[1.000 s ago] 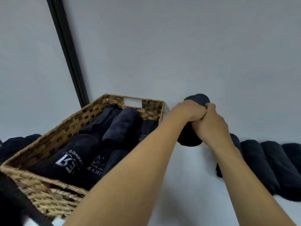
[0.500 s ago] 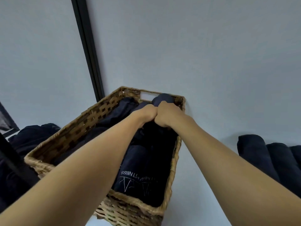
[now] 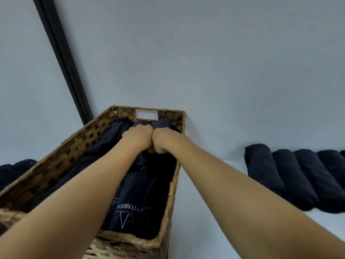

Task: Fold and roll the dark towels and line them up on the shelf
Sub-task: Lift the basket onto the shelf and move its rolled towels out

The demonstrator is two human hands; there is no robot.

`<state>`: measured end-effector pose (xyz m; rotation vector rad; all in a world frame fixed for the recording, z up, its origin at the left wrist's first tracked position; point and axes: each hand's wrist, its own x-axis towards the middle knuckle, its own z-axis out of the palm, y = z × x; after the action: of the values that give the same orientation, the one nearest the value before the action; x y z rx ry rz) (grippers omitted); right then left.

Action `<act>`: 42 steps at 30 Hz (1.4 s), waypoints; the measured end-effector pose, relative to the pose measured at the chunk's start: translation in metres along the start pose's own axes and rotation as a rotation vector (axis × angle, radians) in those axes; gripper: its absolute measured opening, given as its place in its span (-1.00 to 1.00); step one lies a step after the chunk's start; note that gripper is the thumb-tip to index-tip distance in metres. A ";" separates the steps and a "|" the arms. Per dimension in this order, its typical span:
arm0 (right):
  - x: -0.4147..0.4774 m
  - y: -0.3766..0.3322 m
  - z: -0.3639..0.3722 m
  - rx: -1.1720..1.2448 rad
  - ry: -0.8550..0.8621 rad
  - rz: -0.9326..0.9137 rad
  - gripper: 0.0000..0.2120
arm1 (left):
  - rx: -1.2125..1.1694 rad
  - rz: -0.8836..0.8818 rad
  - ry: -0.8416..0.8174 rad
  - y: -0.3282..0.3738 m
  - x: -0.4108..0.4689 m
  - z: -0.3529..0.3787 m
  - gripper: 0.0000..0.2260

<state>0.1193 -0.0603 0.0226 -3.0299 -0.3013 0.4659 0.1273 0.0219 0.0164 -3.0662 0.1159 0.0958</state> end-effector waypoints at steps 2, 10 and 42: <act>-0.017 0.008 0.000 0.137 0.322 -0.065 -0.85 | 0.024 -0.010 0.144 0.008 -0.006 -0.018 -0.79; -0.095 0.176 0.037 0.369 0.670 0.432 -0.78 | -0.691 0.274 -0.149 0.185 -0.035 -0.044 -0.85; -0.127 -0.063 0.011 1.240 0.204 -0.140 -0.21 | -1.177 -0.125 -0.044 -0.069 -0.142 -0.049 -0.73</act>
<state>-0.0147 -0.0241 0.0543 -1.8057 -0.1216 0.1908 -0.0056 0.0972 0.0791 -4.2194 -0.2249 0.3254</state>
